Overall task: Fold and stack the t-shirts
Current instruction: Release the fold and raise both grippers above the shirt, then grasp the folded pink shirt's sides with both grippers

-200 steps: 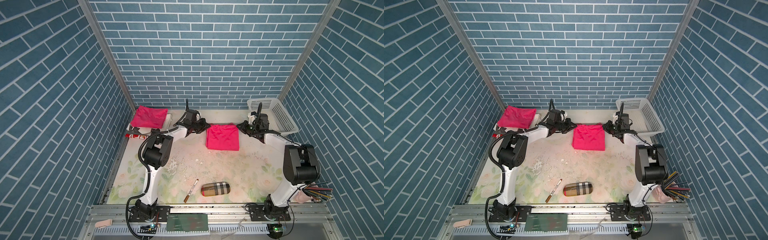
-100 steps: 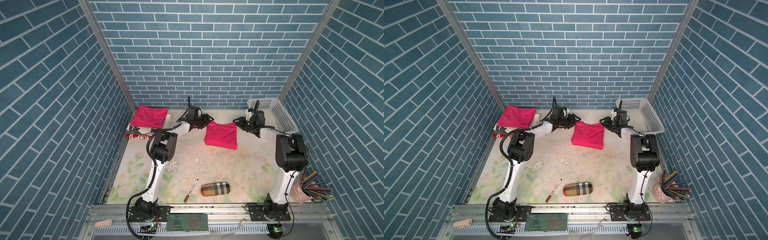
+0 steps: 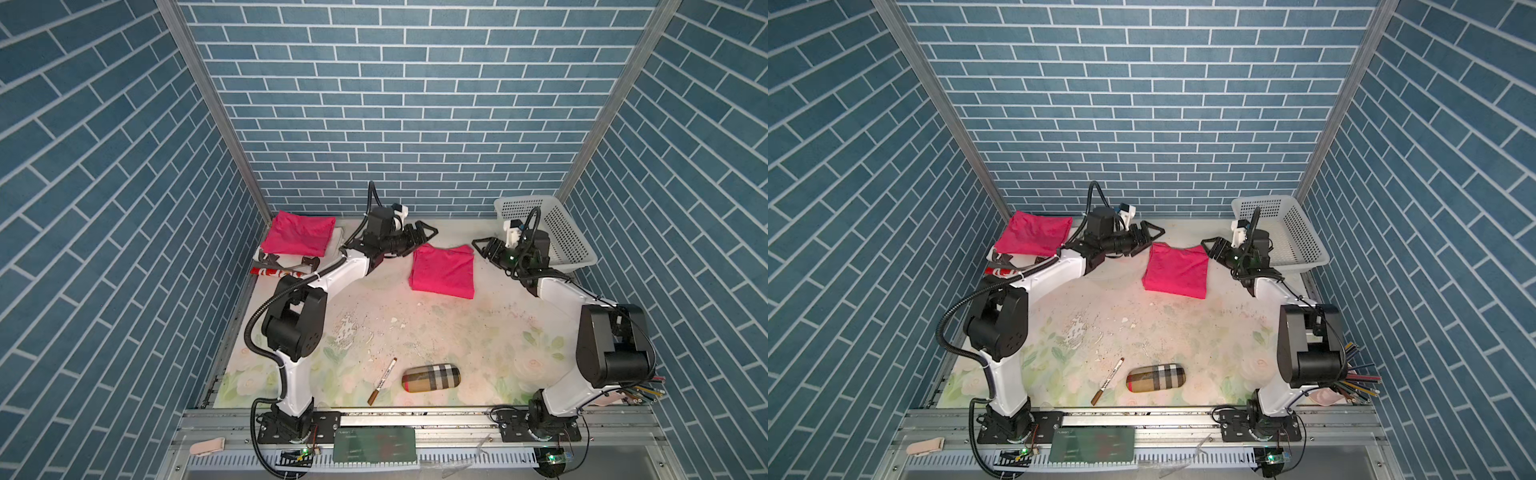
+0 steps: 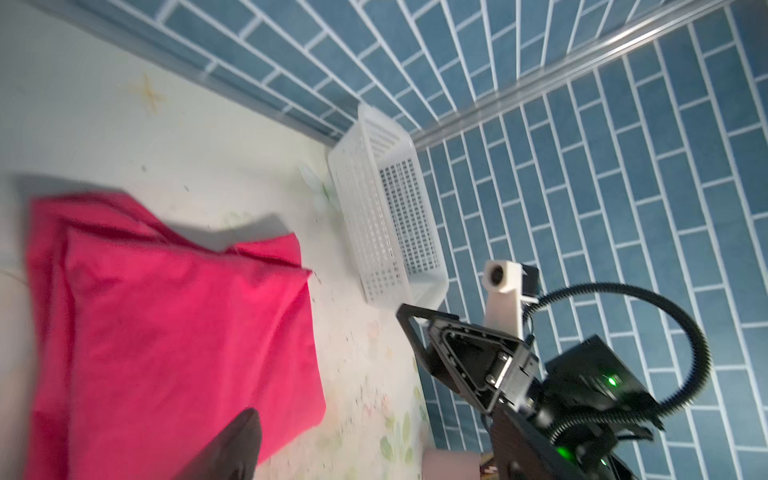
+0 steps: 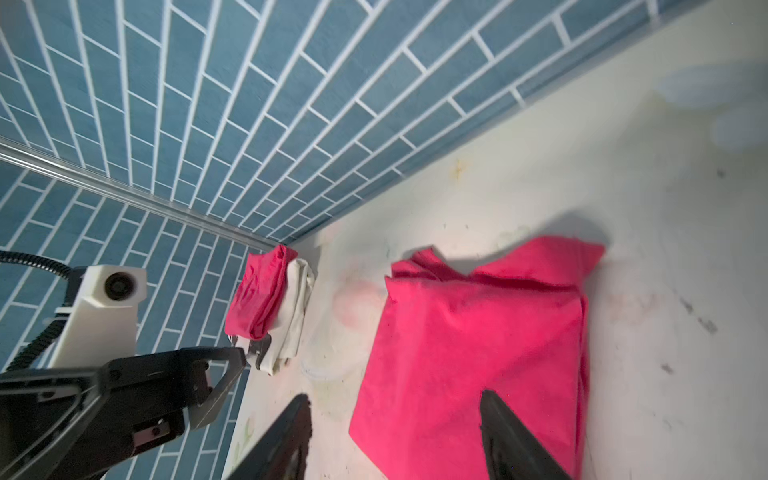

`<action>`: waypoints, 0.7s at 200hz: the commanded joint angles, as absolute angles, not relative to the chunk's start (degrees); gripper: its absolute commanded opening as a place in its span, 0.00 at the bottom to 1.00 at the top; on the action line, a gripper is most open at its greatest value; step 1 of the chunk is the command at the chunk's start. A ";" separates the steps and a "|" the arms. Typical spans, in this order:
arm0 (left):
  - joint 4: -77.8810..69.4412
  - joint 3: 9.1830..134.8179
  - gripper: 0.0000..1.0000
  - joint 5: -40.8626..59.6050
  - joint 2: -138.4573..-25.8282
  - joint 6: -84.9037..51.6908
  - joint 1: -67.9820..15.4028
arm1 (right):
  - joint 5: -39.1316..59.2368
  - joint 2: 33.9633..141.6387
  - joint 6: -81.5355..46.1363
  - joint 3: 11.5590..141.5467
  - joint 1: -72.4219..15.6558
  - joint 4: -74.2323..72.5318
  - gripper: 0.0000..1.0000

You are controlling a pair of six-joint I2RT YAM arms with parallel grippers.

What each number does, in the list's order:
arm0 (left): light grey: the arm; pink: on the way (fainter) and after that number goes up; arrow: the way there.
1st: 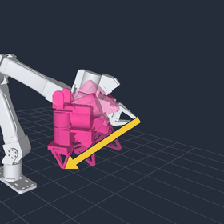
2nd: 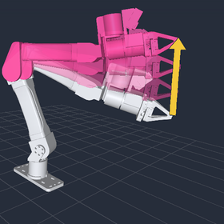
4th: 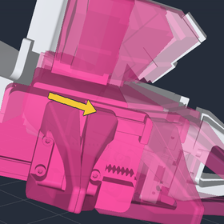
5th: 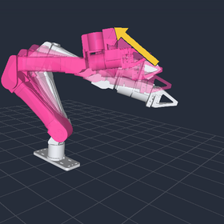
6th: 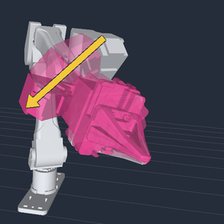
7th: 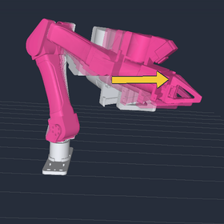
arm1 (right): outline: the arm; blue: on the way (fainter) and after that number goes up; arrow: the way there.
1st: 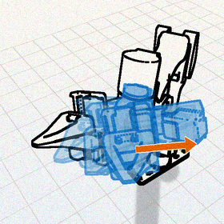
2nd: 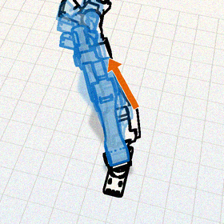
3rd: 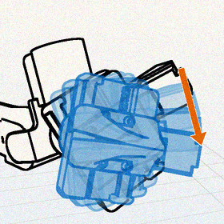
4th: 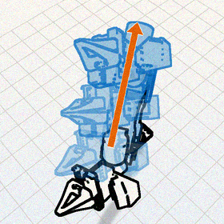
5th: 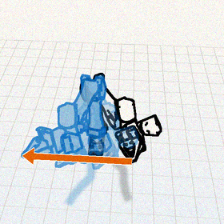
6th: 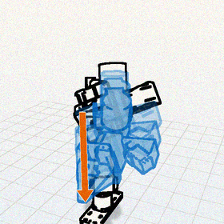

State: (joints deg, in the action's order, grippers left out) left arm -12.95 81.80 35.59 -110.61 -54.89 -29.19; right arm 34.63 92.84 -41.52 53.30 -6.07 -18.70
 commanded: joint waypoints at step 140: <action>-24.48 70.46 0.88 32.22 -122.04 -55.26 -30.47 | 33.03 100.14 -41.42 47.30 -11.53 -21.42 0.72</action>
